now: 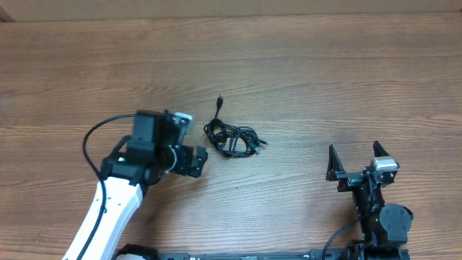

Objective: Untangle cables
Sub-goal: 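Lower the left gripper onto the cable bundle and close on it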

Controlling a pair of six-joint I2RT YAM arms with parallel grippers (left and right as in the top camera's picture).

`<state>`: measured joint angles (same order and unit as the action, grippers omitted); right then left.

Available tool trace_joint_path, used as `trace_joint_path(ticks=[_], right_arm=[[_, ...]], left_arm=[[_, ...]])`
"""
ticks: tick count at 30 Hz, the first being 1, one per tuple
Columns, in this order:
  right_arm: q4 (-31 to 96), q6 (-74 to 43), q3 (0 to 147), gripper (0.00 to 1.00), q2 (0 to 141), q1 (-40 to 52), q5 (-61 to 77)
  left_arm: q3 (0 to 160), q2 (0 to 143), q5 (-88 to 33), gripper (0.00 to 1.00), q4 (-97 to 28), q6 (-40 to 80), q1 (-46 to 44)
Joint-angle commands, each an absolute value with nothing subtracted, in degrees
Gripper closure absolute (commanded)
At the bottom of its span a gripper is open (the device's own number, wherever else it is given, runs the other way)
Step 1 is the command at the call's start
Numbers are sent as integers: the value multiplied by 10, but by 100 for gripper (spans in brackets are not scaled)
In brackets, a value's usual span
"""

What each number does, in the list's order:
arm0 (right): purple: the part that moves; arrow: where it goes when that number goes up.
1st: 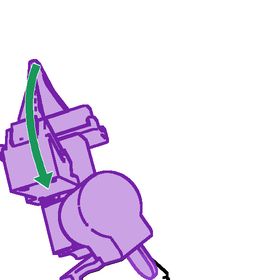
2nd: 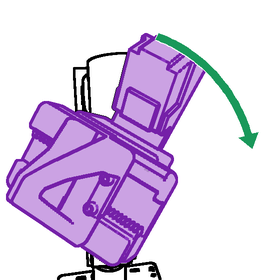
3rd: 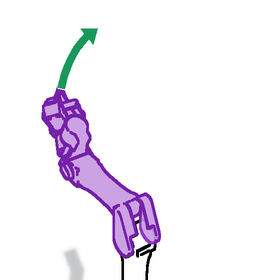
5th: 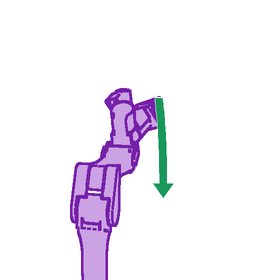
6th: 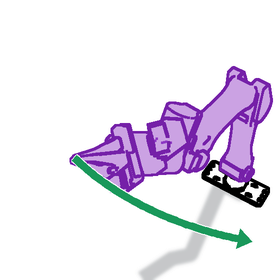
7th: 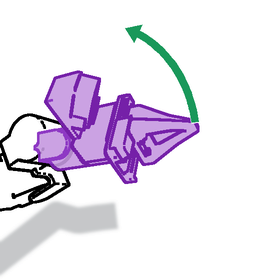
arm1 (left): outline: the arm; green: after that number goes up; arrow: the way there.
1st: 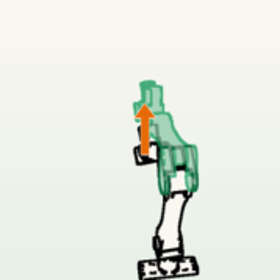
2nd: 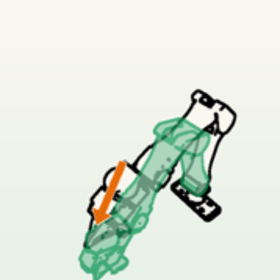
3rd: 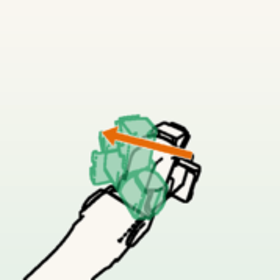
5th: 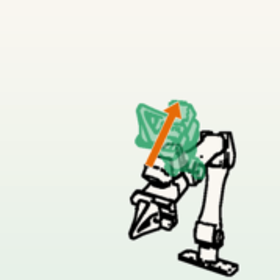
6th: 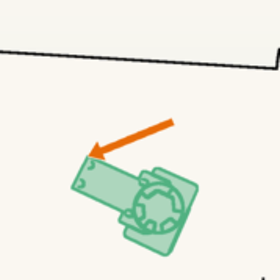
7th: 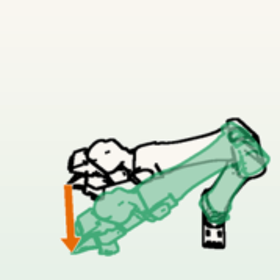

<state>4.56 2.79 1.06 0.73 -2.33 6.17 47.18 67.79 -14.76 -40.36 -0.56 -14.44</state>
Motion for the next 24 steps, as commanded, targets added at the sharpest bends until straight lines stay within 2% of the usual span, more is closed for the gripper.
trace_joint_path(ticks=[1, 13, 16, 19, 24], right_arm=[[43, 29, 5, 0, 2, -27, 63], [43, 29, 5, 0, 2, -27, 63], [43, 29, 5, 0, 2, -27, 63], [43, 29, 5, 0, 2, -27, 63], [43, 29, 5, 0, 2, -27, 63]], left_arm=[[503, 681, -159, 0, -406, 22, -185], [599, 824, -161, 0, -432, 127, -208], [626, 867, -163, 0, -430, 196, -207], [635, 879, -195, 0, -426, 238, -206], [636, 876, -270, 0, -422, 224, -205]])
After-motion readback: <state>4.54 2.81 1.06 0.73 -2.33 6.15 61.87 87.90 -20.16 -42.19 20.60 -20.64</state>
